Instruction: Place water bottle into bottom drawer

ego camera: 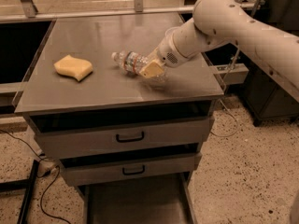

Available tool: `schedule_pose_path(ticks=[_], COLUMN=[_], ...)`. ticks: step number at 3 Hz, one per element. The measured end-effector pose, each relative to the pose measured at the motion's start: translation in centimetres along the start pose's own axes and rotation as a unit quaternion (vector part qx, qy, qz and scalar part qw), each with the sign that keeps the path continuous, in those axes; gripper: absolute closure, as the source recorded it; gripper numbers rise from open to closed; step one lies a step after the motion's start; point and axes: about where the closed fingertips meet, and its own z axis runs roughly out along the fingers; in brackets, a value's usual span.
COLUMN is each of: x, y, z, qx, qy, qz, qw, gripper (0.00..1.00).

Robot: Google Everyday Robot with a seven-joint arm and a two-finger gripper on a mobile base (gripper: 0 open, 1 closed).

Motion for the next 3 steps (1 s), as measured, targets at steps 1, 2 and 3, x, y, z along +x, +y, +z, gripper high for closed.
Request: schedule_pose_path(ticks=[1, 2, 3], x=[0.6, 2.2, 3.9], y=[2.2, 4.9, 7.3], z=[-1.4, -3.2, -5.8], qx=[-0.009, -0.015, -0.006], qy=[-0.01, -0.024, -0.028], qz=[-0.014, -0.02, -0.023], qw=[0.9998, 0.9994, 0.9993], gripper=[1.0, 1.0, 1.0])
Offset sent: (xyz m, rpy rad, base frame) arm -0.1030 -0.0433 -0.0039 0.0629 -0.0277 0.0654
